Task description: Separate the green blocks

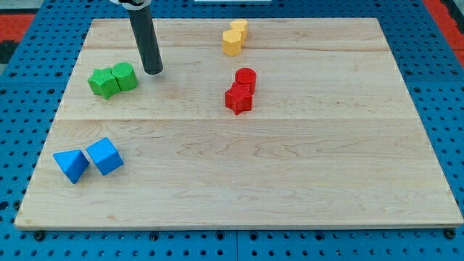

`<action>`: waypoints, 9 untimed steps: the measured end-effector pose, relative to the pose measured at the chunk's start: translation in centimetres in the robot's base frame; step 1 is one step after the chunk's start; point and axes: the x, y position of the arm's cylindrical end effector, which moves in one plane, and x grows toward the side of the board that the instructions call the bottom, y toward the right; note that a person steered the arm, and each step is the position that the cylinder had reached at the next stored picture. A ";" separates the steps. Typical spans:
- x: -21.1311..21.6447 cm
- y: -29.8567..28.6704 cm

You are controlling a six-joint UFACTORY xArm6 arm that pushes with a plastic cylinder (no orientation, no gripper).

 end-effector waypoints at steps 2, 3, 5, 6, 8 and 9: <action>-1.1 -0.5; -2.9 -1.8; -0.6 -8.6; 0.4 -9.1; 1.4 0.1; 1.5 5.3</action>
